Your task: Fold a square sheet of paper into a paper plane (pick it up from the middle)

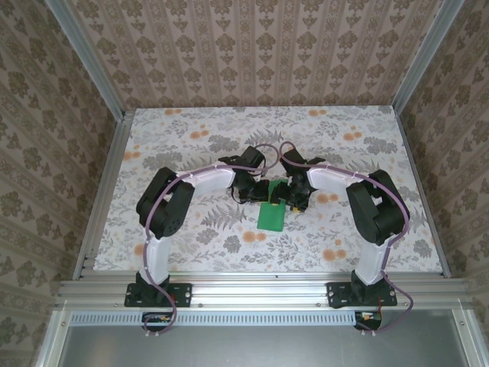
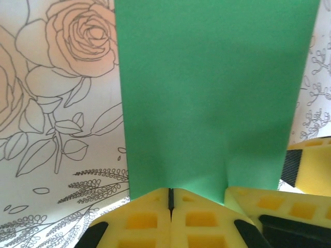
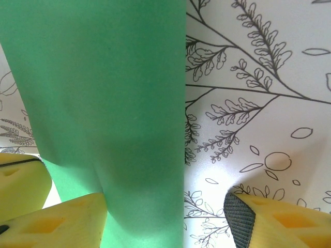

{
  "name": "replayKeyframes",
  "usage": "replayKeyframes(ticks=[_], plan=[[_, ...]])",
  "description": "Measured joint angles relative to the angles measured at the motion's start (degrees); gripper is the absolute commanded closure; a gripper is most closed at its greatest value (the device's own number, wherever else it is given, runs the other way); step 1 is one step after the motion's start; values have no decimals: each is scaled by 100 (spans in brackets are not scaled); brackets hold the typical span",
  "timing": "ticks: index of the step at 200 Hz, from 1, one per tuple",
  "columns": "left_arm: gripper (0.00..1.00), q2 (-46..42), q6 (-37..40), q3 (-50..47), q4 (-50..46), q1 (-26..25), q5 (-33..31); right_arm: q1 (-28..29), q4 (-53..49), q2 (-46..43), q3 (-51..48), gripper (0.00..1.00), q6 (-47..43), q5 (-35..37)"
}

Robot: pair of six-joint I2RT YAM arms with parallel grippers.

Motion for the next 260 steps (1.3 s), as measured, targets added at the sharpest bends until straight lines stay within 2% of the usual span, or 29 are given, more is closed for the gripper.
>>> replayKeyframes(ticks=[74,124,148,165,184,212,260], plan=[[100,186,2,63,-7,-9,37,7,-55,26,46,33,0,13],[100,186,44,63,-9,-11,17,9,-81,-59,72,26,-50,59],[100,186,94,63,-11,-28,-22,-101,-72,-374,61,25,-138,105],[100,186,109,70,-24,-31,-35,-164,9,-761,0,34,-157,76],[100,186,131,76,-31,-35,-44,-201,391,-1156,-225,55,-118,-170],[100,186,153,85,-48,-37,-52,-210,1038,-1169,-562,80,28,-673],[100,186,177,92,-57,-42,-68,-264,1709,-758,-994,84,195,-1172]])
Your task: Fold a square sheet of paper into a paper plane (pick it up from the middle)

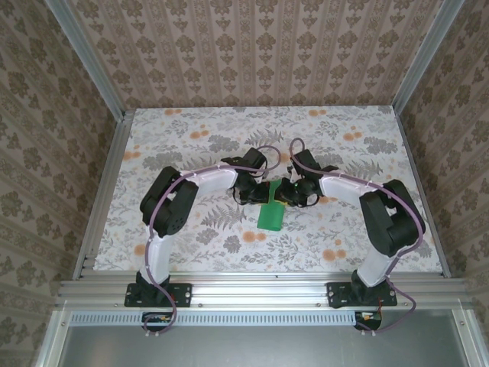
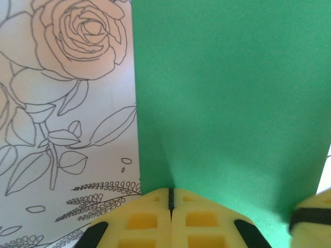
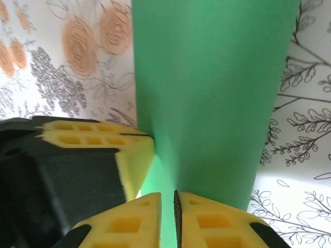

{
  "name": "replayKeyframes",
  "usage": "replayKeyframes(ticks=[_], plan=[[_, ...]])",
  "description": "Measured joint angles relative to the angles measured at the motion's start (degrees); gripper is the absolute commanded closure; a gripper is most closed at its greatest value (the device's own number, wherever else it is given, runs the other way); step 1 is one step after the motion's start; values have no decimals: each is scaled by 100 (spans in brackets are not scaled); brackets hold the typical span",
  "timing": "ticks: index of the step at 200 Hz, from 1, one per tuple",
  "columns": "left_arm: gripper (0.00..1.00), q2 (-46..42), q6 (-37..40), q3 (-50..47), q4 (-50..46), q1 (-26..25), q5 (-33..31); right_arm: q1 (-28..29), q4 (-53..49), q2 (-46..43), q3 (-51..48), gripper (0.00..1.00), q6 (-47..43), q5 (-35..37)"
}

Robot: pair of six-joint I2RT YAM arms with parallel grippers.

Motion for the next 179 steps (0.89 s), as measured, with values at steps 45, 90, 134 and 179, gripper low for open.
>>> replayKeyframes(ticks=[45,90,134,179], plan=[[100,4,20,11,-13,0,0,-138,369,31,-304,82,22,-212],[100,11,24,24,-33,0,0,-249,629,192,-514,80,-17,-348],[100,26,46,55,-70,0,2,-289,796,282,-616,78,-87,-446],[100,26,63,57,-76,0,2,-289,780,212,-627,75,-216,-448]])
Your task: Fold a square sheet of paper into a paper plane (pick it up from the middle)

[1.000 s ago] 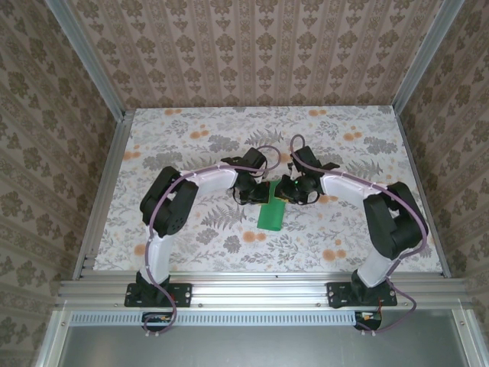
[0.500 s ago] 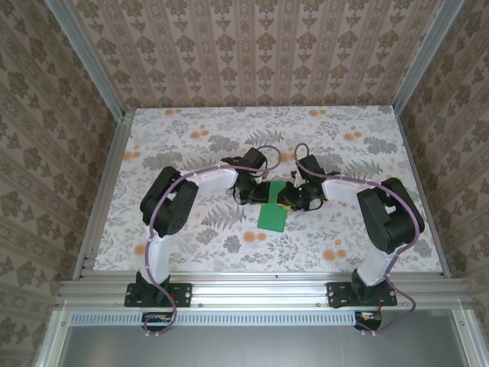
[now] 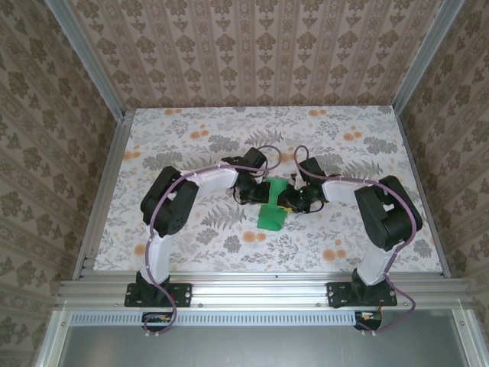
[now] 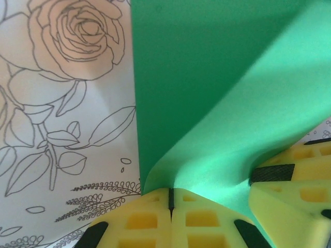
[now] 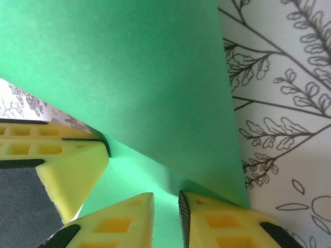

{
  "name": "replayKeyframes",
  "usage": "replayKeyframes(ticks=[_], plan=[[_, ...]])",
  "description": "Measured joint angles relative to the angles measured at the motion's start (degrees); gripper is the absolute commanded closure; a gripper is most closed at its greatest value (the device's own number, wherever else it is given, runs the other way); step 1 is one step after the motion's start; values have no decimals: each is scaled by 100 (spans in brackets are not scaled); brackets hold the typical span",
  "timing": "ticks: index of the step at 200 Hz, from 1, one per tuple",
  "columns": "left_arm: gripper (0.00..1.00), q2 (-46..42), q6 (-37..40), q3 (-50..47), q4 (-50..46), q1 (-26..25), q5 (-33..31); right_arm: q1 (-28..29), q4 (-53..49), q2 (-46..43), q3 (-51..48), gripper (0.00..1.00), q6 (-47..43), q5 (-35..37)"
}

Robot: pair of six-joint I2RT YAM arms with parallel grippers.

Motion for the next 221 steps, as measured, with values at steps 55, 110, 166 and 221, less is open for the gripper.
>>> replayKeyframes(ticks=[55,110,166,221], plan=[[100,0,13,0,0,0,0,0,286,-575,-345,75,225,-474],[100,2,20,0,-2,-2,0,7,643,-387,-730,75,437,-706],[100,17,22,26,-33,-22,2,11,601,-350,-769,75,302,-651],[100,33,48,52,-63,-31,2,140,599,-909,-876,75,411,-675]])
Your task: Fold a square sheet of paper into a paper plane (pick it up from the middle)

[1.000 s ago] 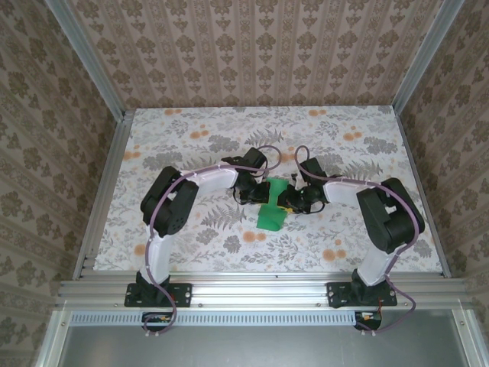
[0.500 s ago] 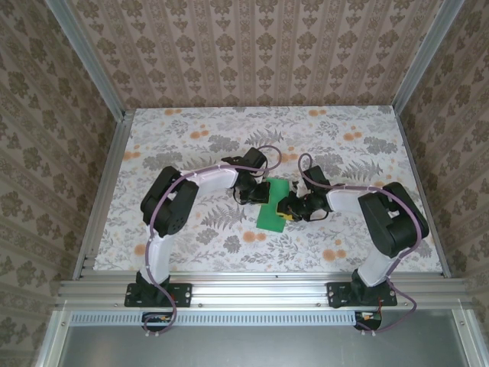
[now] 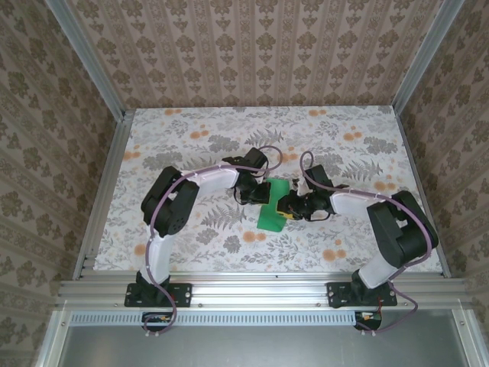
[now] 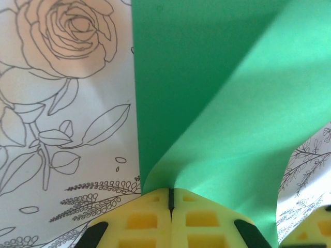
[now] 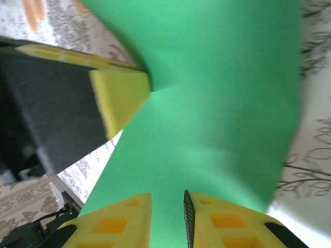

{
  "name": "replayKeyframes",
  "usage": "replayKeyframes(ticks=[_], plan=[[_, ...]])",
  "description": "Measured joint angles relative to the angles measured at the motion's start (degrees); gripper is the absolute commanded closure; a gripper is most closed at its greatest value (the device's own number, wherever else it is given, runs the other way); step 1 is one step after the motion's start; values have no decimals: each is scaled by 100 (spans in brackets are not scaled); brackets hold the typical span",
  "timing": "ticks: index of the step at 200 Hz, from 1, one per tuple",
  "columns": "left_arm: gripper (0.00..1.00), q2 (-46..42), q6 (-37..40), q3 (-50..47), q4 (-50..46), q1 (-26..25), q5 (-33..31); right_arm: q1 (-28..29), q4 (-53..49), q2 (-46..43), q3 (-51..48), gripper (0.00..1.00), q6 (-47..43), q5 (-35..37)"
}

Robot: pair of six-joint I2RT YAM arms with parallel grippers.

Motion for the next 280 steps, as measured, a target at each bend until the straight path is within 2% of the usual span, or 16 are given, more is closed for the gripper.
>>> replayKeyframes(ticks=[89,163,224,280], plan=[[100,20,17,42,-48,-2,0,164,566,286,-431,74,236,-107],[100,31,22,76,-90,-2,0,284,457,-461,-656,74,343,-55],[100,42,79,103,-131,-7,-2,409,658,-197,-953,74,494,-70],[100,42,103,120,-173,-13,-2,442,431,-522,-955,74,487,98]])
